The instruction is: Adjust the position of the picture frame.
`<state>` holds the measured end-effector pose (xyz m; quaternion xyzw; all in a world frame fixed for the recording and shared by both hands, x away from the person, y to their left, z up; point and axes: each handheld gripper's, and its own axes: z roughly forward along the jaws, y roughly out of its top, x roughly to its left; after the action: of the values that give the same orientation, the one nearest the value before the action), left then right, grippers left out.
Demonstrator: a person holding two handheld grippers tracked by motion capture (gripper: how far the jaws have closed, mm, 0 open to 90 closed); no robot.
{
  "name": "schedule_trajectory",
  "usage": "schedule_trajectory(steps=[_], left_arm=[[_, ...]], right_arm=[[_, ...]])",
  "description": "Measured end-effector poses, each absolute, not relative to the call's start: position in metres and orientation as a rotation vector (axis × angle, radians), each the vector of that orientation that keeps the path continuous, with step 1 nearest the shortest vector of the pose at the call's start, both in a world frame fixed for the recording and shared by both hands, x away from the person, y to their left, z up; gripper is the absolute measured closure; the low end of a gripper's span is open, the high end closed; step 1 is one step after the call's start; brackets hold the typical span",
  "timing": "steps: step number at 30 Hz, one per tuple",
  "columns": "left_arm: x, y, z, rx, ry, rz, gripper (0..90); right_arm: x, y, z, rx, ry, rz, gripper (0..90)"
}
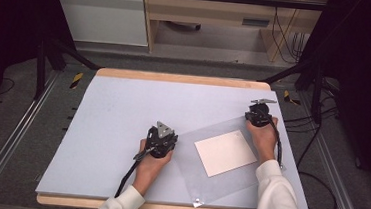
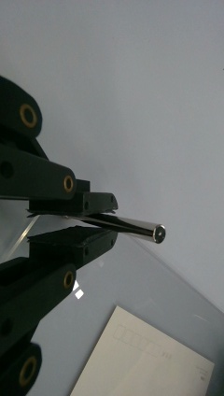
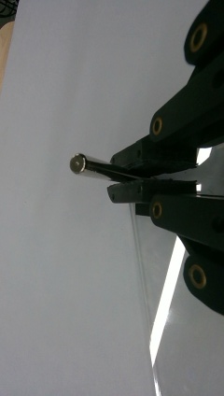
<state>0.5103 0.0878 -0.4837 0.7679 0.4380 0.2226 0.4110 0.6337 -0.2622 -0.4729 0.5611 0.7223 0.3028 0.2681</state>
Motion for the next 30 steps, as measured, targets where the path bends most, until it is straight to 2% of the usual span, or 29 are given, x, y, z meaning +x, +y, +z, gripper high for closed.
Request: schedule_trajectory(steps=[6,30], left_arm=[[0.5110,0.0878,-0.4831,1.953,1.090,0.568,84.3],[0.5182,0.0901,-0.4785,1.962,1.117,0.502,84.4]], right_arm=[[0.6335,-0.2624,-0.4725,1.510,1.954,0.811,85.6],[0.6273,-0.2659,-0.4655,1.514,2.006,0.765,85.9]])
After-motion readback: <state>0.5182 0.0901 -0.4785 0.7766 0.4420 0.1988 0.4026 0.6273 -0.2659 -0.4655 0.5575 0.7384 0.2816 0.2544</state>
